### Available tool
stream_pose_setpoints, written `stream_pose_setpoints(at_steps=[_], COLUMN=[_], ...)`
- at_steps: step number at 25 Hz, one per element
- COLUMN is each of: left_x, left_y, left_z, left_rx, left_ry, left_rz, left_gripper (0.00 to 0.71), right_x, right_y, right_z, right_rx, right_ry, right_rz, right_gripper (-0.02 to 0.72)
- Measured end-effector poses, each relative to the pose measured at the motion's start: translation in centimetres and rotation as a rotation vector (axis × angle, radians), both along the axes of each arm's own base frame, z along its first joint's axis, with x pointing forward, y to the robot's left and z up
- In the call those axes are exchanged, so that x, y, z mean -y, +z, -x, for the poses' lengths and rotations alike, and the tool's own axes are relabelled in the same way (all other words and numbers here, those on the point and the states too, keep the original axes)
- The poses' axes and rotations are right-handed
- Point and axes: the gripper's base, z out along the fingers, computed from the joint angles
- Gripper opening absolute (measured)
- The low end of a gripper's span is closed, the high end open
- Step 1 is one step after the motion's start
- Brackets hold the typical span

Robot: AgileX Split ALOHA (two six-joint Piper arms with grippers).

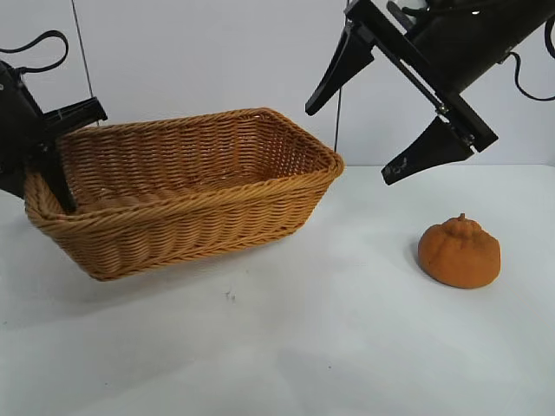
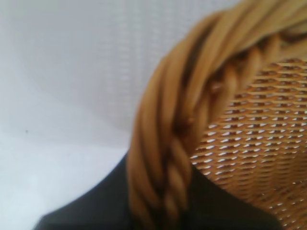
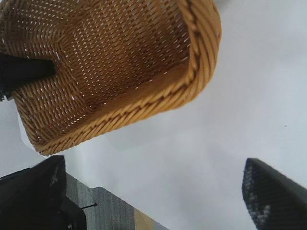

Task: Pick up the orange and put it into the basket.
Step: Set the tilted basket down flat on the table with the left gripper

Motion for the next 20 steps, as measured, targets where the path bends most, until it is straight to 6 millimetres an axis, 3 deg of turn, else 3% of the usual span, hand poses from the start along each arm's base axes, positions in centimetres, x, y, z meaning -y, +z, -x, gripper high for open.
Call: stream_pose_setpoints(at_steps=[7,11,16,20], left_x=[0.2,1.4,1.7,1.8], left_y=[0.4,0.9,1.8,1.4], left_z=[0.3,0.5,-0.1,-0.3], left_rx=[-0.008,-0.002,0.044,0.037], left_ry=[-0.162,-0.302,-0.318,-0.329], left_rz=[-0.022,-0.038,-0.037,-0.038], left_gripper=[0.088,0.087,0.087,0.087], right_x=[0.0,0.0,0.0,0.0], right_y=[0.0,0.0,0.0,0.0], right_z=[0.1,0.1,0.1,0.1], right_rx=[-0.009,-0.011,-0.011,-0.011], right_ry=[0.008,0.009,0.009,0.009], right_rz=[-0.001,-0.001,-0.001,-0.002], right_gripper=[0.684,0.684,0.684,0.684])
